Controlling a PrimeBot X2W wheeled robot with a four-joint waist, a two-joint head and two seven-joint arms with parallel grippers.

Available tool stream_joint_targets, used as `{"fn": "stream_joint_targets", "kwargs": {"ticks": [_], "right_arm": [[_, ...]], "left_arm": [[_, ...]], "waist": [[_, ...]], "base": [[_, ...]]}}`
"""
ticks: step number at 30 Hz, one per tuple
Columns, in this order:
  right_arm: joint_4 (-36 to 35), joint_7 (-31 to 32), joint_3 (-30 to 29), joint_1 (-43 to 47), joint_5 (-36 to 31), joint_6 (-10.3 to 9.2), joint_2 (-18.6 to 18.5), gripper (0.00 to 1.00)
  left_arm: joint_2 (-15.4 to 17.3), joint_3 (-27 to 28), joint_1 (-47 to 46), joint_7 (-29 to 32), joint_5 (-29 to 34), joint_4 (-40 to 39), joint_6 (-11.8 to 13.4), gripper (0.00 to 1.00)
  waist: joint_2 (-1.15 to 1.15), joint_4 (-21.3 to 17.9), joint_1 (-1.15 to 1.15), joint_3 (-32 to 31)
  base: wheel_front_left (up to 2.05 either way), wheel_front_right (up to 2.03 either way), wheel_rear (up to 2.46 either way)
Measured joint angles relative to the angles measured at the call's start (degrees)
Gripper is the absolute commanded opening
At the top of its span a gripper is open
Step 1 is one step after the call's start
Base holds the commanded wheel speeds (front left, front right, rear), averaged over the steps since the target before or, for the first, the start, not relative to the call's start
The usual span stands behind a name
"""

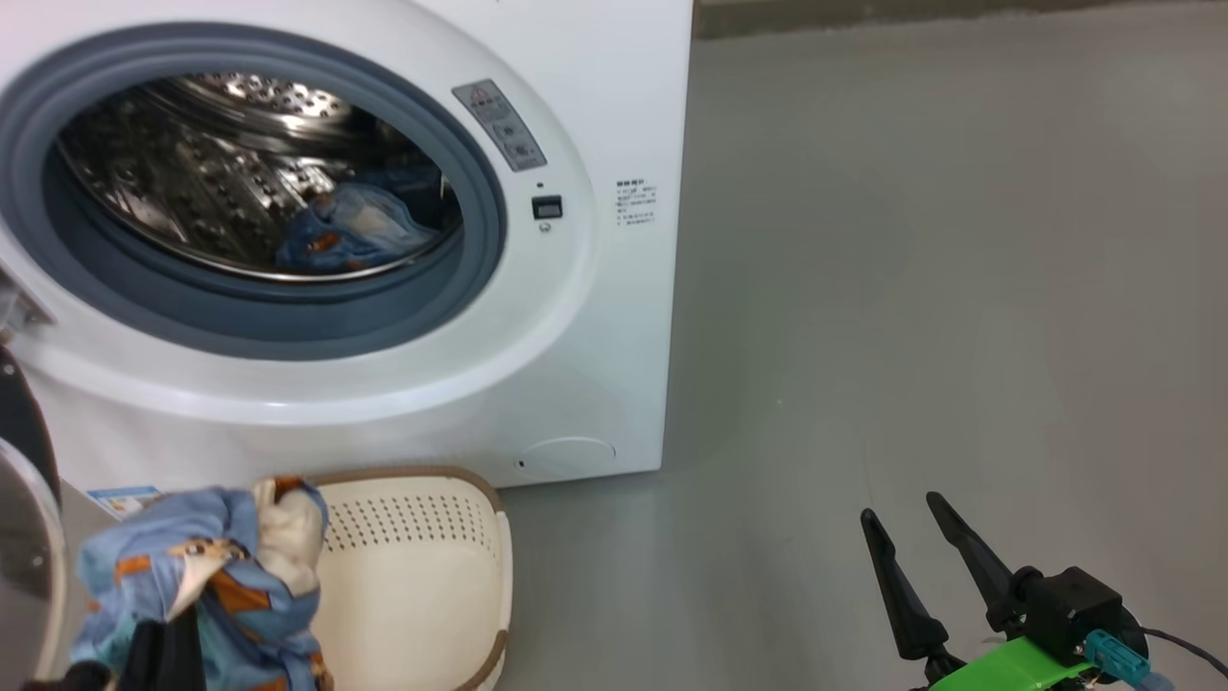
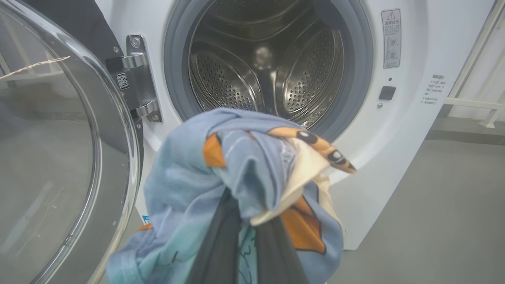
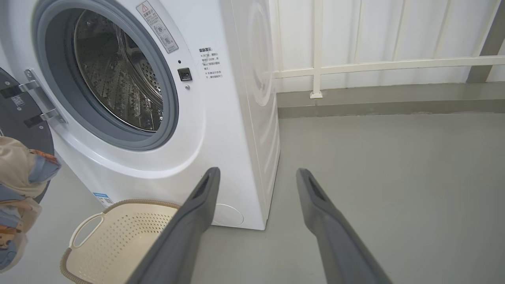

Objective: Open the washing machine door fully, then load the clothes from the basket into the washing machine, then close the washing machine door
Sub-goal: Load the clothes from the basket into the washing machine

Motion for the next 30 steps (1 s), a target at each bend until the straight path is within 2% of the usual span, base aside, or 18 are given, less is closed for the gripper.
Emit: {"fn": "stream_joint_targets", "kwargs": {"ticks": [14,30], "right_arm": [[-1.5,0.0,-0.1,-4.1,-0.9,0.00,0.8,1.00],[-2.1,0.0,0.4,-8.1,-1.5,0.00,1.8,1.00]], "left_arm": [[0.5,0.2,-13.8,0.0,-1.1,2.9,0.0,0.00],[9.5,-0.7,-34.2,-0.3,-2.2,13.7,0.0,0.00]], "waist": [[0.00,-1.8,0.00,7.6],[0.00,-6.7,0.00,15.3]], "base": [[0.00,0.00,0.00],[0.00,0.00,0.00]]}}
